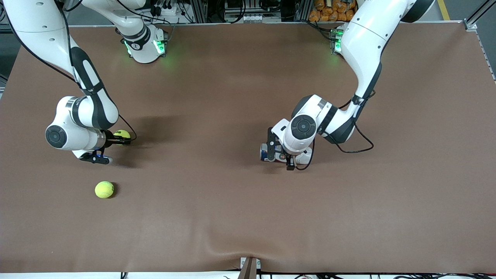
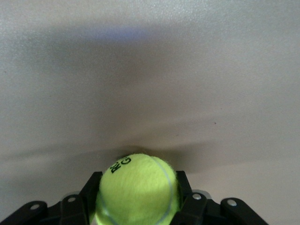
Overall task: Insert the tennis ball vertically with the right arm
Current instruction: 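Close the right gripper on the ball while the left gripper grasps the can, then lift the can upright with the left gripper toward the table middle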
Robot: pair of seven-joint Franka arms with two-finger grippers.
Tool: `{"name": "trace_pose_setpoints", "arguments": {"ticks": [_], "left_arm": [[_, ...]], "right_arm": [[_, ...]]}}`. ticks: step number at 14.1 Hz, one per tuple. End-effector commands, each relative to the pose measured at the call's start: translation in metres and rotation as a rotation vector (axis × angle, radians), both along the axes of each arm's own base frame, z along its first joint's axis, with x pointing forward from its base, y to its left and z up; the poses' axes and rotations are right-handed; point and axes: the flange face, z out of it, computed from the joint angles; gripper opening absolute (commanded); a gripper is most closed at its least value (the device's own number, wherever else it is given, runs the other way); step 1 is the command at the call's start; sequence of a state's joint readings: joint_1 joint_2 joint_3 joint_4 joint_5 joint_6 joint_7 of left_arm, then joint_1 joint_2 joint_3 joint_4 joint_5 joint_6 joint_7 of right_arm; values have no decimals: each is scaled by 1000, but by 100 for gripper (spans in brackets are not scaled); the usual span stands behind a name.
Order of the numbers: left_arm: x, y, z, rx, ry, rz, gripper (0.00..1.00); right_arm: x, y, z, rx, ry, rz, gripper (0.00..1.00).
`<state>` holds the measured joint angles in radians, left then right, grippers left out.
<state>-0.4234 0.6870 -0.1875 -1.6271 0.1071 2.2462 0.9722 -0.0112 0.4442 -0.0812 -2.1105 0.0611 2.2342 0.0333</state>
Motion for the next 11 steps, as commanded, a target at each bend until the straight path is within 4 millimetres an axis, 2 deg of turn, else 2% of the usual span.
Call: {"name": "trace_pose_setpoints", "arguments": {"ticks": [1, 4, 7, 8, 9, 10, 11], "left_arm": [[-5, -2, -13, -7, -25, -28, 100], [-8, -4, -19, -21, -40, -32, 100], [-9, -3, -26, -24, -44, -33, 100], [-9, -4, -25, -18, -51, -59, 88], [-7, -5, -21, -3, -73, -107, 60], [-7, -4, -20, 4, -81, -117, 49], [-7, -4, -20, 4, -81, -117, 49]], "right_arm": [[0, 0, -2, 13, -6, -28, 42], [4, 0, 10, 14, -20, -28, 42], [10, -1, 30, 16, -32, -28, 42], [15, -1, 39, 18, -35, -27, 42], [20, -2, 49, 21, -31, -27, 42], [24, -4, 60, 22, -28, -27, 42], [29, -4, 69, 24, -25, -26, 42]]}}
